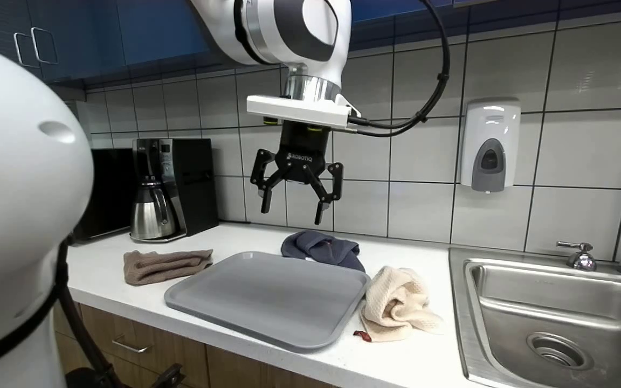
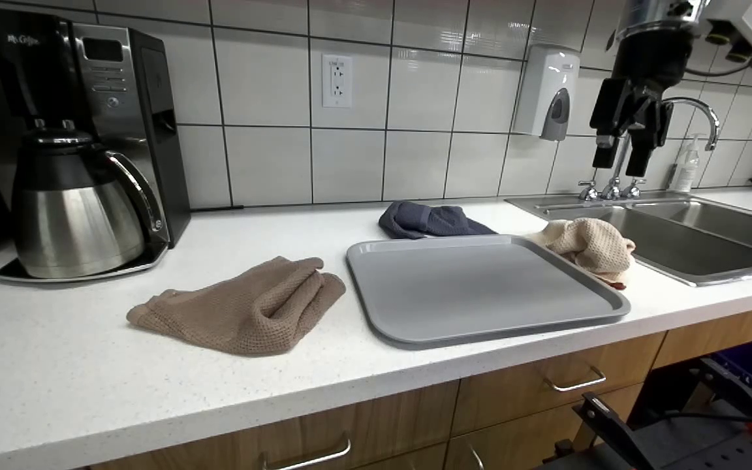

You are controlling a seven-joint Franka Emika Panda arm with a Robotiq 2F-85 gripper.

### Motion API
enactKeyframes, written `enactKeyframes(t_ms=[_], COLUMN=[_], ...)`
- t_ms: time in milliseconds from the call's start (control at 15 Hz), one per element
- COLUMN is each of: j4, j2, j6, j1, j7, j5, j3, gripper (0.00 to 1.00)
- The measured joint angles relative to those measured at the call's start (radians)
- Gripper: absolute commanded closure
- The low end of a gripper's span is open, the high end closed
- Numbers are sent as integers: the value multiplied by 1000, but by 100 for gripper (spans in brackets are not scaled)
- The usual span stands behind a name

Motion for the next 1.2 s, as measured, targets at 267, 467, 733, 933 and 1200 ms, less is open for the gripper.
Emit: enactKeyframes(t_ms=[267, 467, 733, 933, 1200], j4=[0, 1, 18, 44, 85], j2=[51, 96, 164, 215, 273], j6=[104, 192, 285, 333, 369], j1=[-31, -61, -100, -125, -153], j7=[3, 6, 21, 40, 75], j5=[-32, -39, -39, -39, -39], j3=[0, -2, -8, -17, -18], gripper=[0, 0, 0, 0, 0])
